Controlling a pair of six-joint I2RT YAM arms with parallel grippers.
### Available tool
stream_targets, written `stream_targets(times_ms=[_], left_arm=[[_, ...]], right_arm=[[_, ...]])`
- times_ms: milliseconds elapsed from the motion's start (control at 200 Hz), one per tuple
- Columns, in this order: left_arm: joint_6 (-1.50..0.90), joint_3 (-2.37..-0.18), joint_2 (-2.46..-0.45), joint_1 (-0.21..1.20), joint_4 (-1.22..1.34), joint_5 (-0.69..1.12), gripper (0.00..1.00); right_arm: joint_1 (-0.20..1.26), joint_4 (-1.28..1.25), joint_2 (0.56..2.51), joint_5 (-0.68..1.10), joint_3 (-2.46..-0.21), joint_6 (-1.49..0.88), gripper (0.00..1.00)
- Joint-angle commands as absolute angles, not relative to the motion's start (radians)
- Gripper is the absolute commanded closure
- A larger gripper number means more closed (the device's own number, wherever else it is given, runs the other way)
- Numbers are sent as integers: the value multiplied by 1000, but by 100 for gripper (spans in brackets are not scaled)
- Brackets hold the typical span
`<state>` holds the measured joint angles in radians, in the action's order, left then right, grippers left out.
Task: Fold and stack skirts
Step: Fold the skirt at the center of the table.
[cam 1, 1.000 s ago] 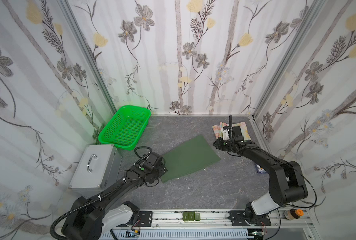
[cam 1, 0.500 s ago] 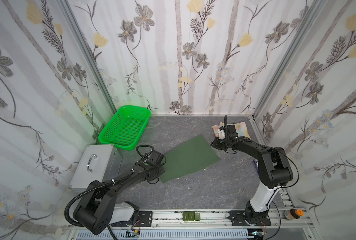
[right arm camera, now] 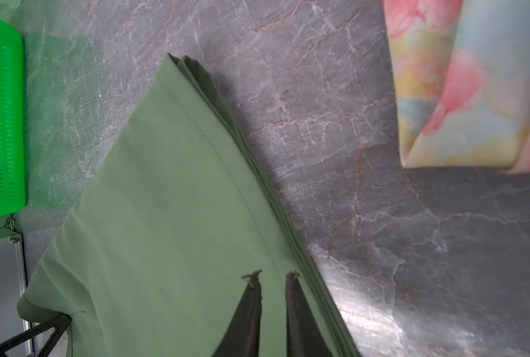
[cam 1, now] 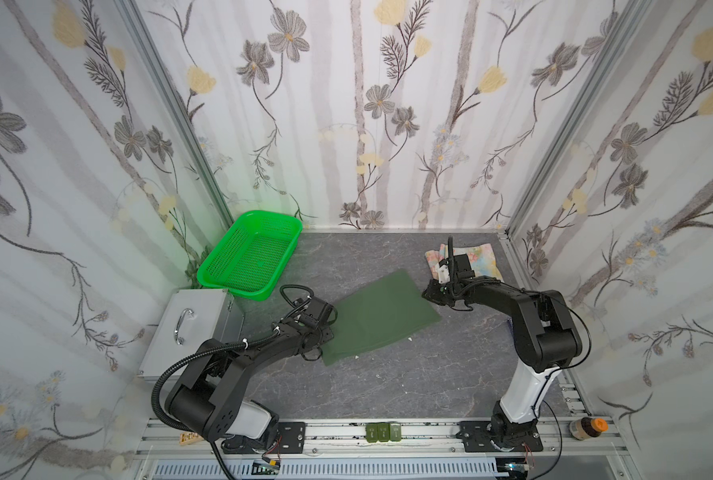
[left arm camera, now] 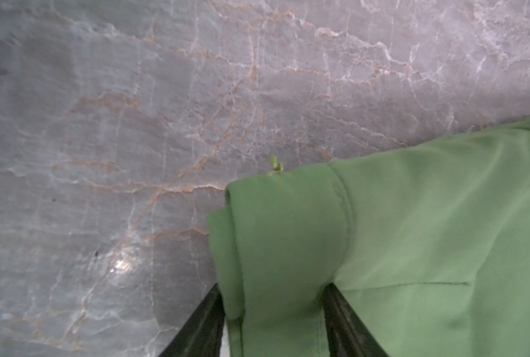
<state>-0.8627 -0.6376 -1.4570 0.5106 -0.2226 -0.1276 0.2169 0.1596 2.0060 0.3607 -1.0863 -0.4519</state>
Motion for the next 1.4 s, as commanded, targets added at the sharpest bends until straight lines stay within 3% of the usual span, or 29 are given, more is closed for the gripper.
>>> stream_targets(times_ms=[0, 70, 210, 345, 415, 984, 1394], left_arm=[[-844, -629, -1496, 512, -243, -86, 57], [-848, -619, -1508, 520, -237, -72, 63], [-864, -595, -1502, 535, -234, -52, 63], [-870, -581, -1492, 535, -232, -63, 81], [-870, -581, -1496, 535, -231, -70, 100], [-798, -711, -1337, 517, -355, -52, 100], [-716, -848, -1328, 484, -501, 8, 100]], right_arm=[[218, 112, 2014, 379, -1077, -451, 82], [219, 109, 2013, 383, -1073, -454, 82], [219, 110, 2016, 391, -1072, -459, 83], [221, 104, 2014, 397, -1066, -466, 83], [222, 107, 2014, 402, -1064, -467, 83], [264, 183, 1901, 333, -1058, -394, 81], [497, 227, 1990, 395, -1181, -344, 83]])
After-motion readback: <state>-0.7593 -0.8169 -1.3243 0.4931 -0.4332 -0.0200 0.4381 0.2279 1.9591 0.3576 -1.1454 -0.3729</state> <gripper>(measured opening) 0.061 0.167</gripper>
